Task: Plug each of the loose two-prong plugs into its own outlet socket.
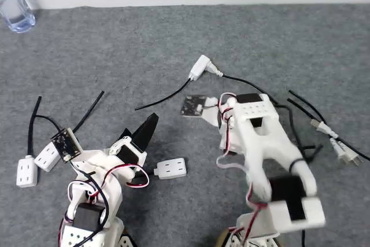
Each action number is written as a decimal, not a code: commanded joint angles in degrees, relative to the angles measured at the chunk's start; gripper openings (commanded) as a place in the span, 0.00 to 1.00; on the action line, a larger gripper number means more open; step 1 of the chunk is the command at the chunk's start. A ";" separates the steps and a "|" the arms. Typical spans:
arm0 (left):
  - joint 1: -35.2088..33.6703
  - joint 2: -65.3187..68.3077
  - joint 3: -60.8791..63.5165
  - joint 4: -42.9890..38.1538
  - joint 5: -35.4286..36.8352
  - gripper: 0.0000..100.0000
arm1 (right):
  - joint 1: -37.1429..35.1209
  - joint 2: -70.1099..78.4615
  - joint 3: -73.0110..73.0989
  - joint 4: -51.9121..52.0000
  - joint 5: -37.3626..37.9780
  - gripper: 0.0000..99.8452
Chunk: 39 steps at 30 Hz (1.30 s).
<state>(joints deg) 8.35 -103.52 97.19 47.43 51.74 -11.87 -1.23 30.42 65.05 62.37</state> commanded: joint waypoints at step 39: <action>15.47 -0.62 -0.75 -0.79 4.66 0.33 | -23.25 -26.33 -28.57 30.81 -24.35 0.01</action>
<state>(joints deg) 23.47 -103.69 97.01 45.76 56.04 -33.76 -24.70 7.65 94.42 38.64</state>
